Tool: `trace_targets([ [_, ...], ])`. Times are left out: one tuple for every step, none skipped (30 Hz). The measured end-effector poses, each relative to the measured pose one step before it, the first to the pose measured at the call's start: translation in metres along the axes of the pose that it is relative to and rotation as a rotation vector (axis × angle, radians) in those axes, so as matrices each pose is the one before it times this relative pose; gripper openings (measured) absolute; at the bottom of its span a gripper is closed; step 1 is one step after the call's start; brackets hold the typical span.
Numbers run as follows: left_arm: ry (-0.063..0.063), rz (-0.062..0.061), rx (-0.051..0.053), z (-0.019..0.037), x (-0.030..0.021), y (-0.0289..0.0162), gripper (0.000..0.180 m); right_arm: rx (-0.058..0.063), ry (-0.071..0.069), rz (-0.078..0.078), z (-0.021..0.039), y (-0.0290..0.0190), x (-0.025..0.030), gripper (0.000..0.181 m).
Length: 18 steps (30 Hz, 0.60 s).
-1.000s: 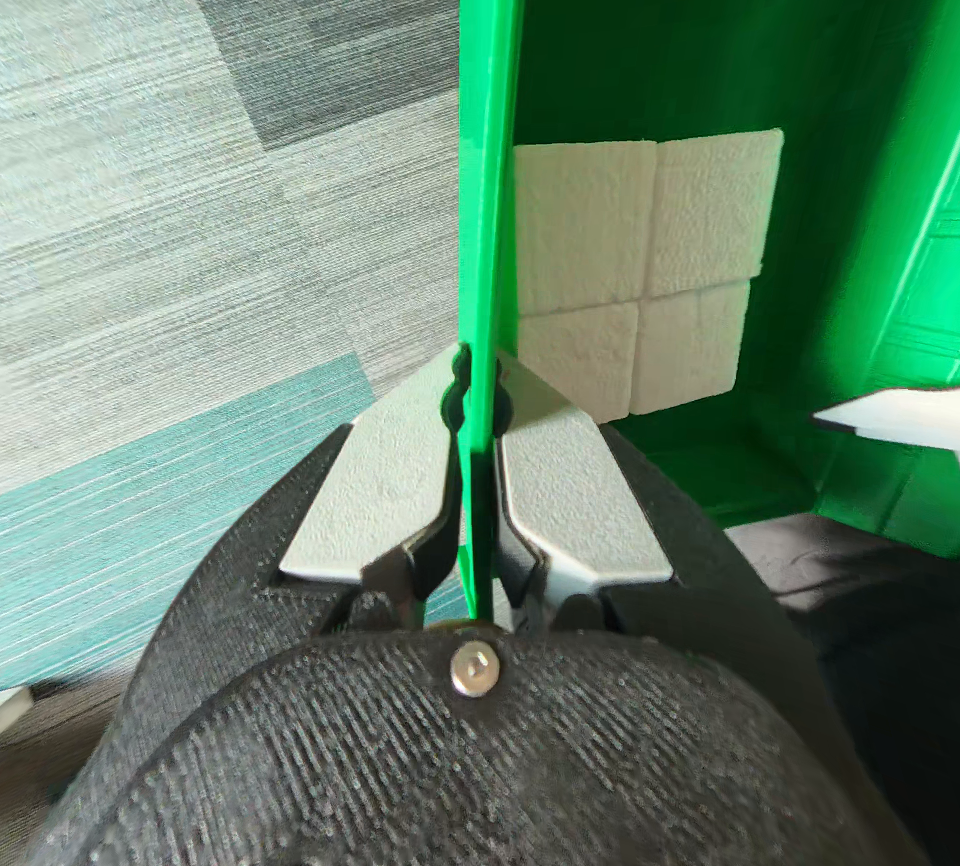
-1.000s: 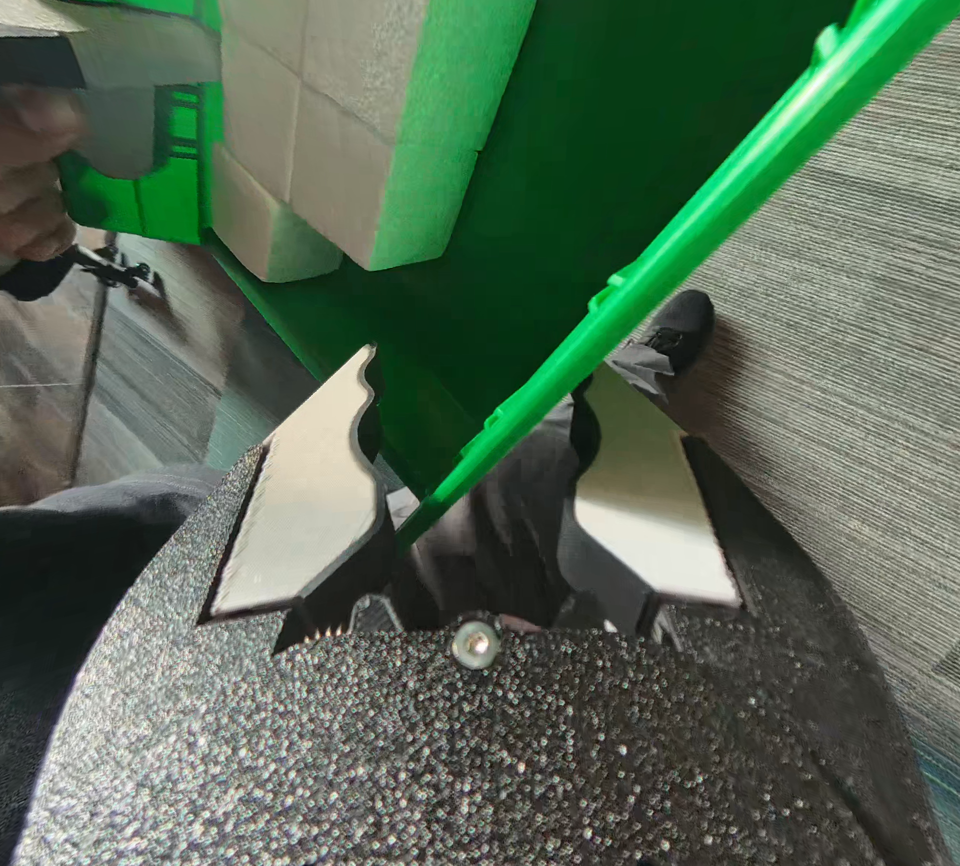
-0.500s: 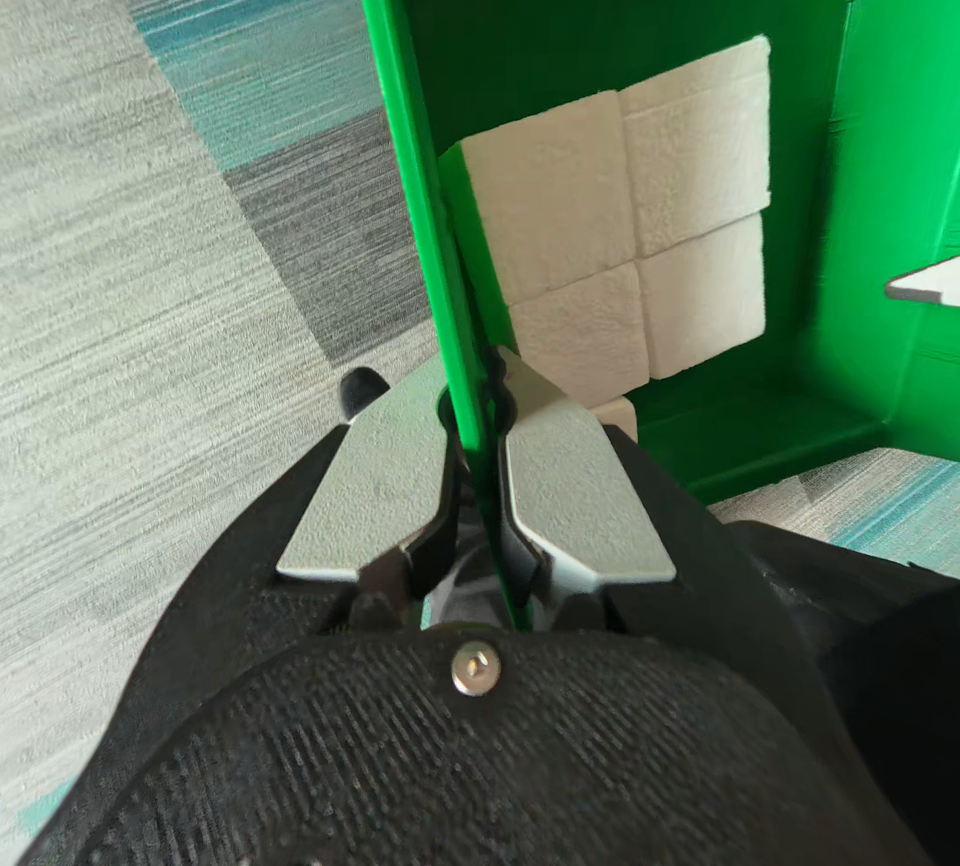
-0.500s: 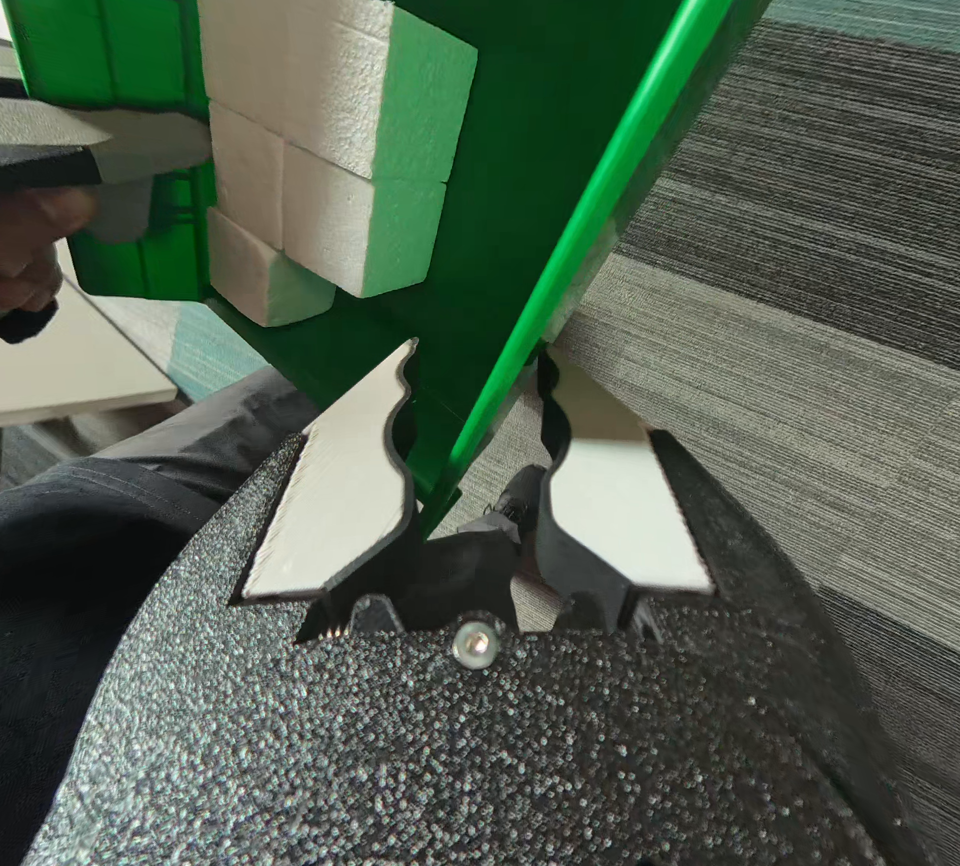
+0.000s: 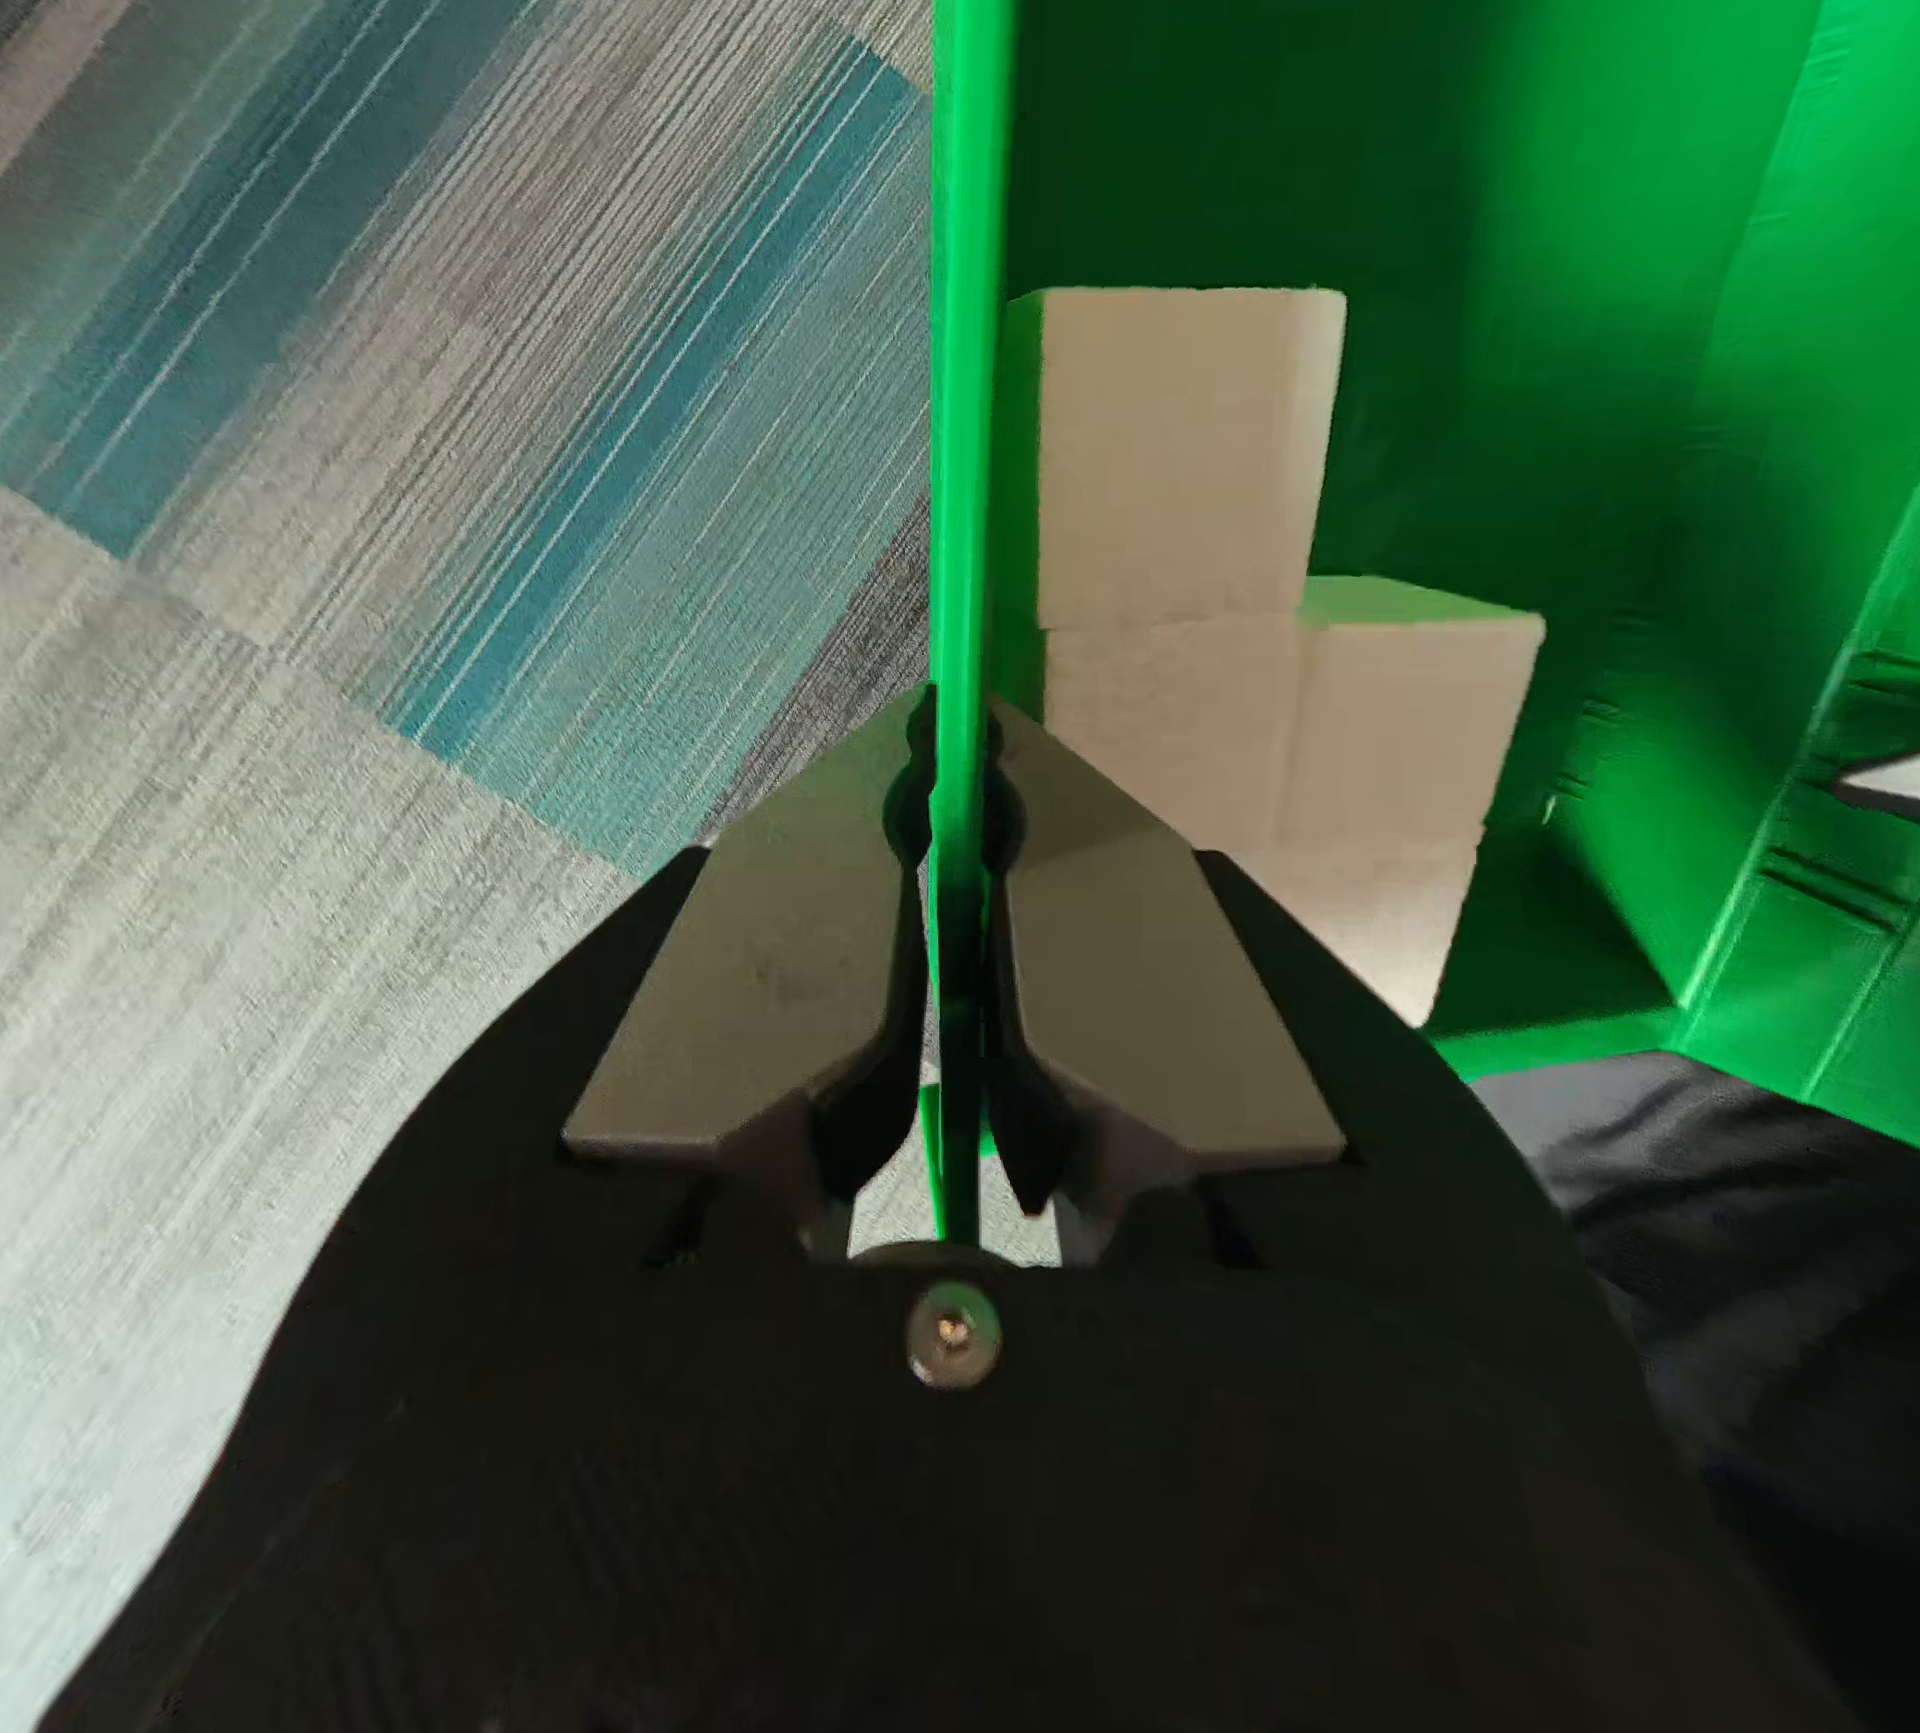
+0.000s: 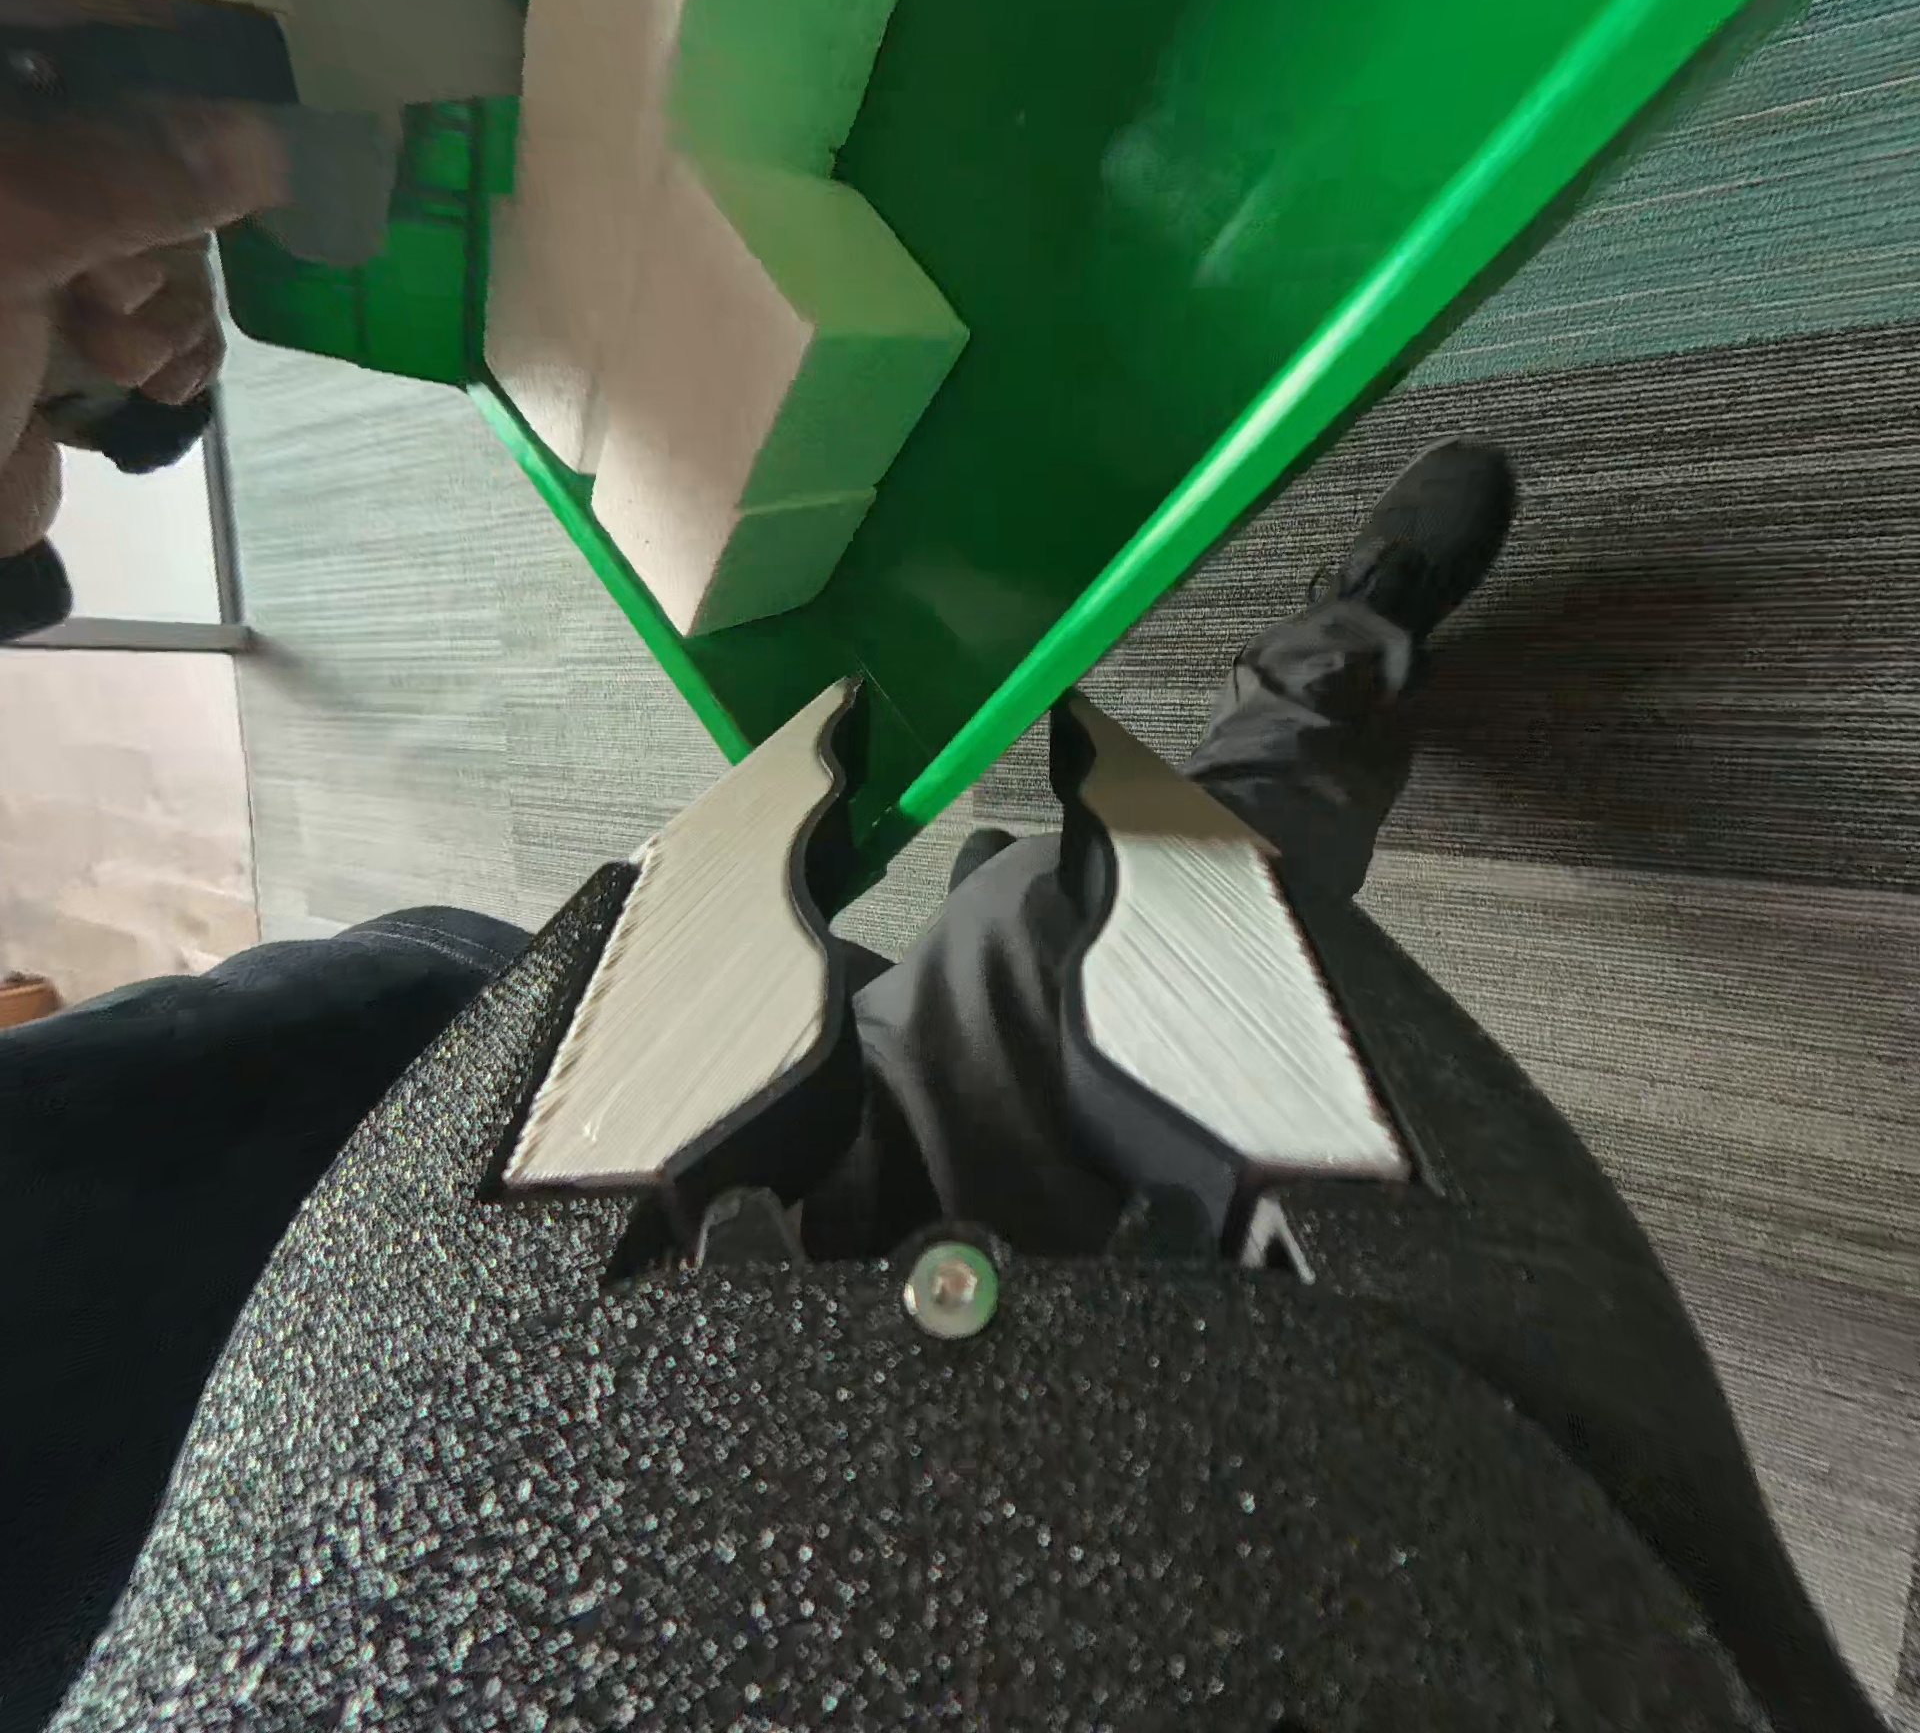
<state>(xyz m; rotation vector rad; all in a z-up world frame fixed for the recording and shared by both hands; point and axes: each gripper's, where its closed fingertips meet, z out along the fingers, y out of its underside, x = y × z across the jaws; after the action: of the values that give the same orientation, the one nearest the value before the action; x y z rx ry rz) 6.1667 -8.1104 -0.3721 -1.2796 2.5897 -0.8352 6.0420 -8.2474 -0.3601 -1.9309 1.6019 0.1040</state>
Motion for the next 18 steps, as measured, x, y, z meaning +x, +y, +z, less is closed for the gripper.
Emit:
trace_targets([
  [0.0058, 0.028, -0.0113, 0.01623, -0.01257, -0.02622, 0.0, 0.0046, -0.0147, 0.0211, 0.00978, -0.02193, 0.01373, 0.034],
  [0.0081, 0.0185, -0.0141, 0.01665, -0.01301, -0.02627, 0.0, 0.0168, -0.0142, 0.0221, 0.00835, -0.02508, 0.01527, 0.035],
  [0.0135, 0.0097, -0.0053, 0.01564, -0.01319, -0.02699, 0.001, 0.0165, -0.0108, 0.0153, 0.0075, -0.02607, 0.01593, 0.036],
  [0.0113, 0.0101, -0.0164, 0.015, -0.01383, -0.02714, 0.001, 0.0089, -0.013, 0.0074, 0.00676, -0.02695, 0.01597, 0.037],
  [0.0085, 0.0088, -0.0303, 0.01383, -0.01318, -0.02705, 0.001, 0.0097, -0.0169, 0.0051, 0.00456, -0.02753, 0.01461, 0.038],
  [0.0122, 0.0043, -0.0297, 0.01114, -0.01256, -0.02671, 0.001, 0.011, -0.0156, 0.0023, 0.00221, -0.02874, 0.01338, 0.04],
  [0.0139, 0.0032, -0.0191, 0.00932, -0.01152, -0.02902, 0.001, 0.0048, -0.0043, -0.0054, 0.00034, -0.02874, 0.01353, 0.044],
  [0.011, 0.0083, -0.0108, 0.00883, -0.01036, -0.03017, 0.001, 0.0046, 0.01, -0.0158, -0.00264, -0.02984, 0.01399, 0.048],
  [0.0148, 0.0072, -0.007, 0.00911, -0.00994, -0.03118, 0.001, 0.0123, 0.0256, -0.0256, -0.00546, -0.03127, 0.01524, 0.048],
  [0.0234, -0.0072, -0.003, 0.0085, -0.00912, -0.03091, 0.001, 0.013, 0.0316, -0.0253, -0.00494, -0.03073, 0.01712, 0.047],
  [0.0234, -0.0075, 0.0045, 0.0077, -0.00739, -0.03056, 0.001, 0.0135, 0.0325, -0.015, -0.00472, -0.03007, 0.01873, 0.051],
  [0.0143, 0.0055, 0.0077, 0.00993, -0.00789, -0.03037, 0.002, 0.018, 0.0272, -0.0026, -0.00289, -0.02943, 0.01876, 0.051],
  [0.0158, 0.0073, 0.0088, 0.00948, -0.0085, -0.0298, 0.002, 0.0184, 0.019, 0.0042, -0.00122, -0.02846, 0.01836, 0.051],
  [0.0249, -0.0031, 0.0076, 0.01089, -0.00882, -0.0288, 0.001, 0.0132, 0.0188, 0.0048, 0.00087, -0.02641, 0.01872, 0.051],
  [0.0234, 0.0003, 0.0035, 0.01183, -0.00997, -0.02766, 0.001, 0.0143, 0.024, 0.005, 0.00283, -0.02527, 0.01906, 0.052],
  [0.0181, 0.0087, 0.0009, 0.01238, -0.01105, -0.02826, 0.001, 0.0175, 0.022, 0.0069, 0.00442, -0.02454, 0.01802, 0.055],
  [0.0145, 0.0134, 0.0024, 0.01216, -0.01217, -0.02645, 0.004, 0.0164, 0.0163, 0.009, 0.00654, -0.02365, 0.01673, 0.055],
  [0.0132, 0.0178, 0.0051, 0.01213, -0.01331, -0.02632, 0.005, 0.0097, 0.0196, 0.009, 0.00857, -0.02166, 0.01676, 0.055],
])
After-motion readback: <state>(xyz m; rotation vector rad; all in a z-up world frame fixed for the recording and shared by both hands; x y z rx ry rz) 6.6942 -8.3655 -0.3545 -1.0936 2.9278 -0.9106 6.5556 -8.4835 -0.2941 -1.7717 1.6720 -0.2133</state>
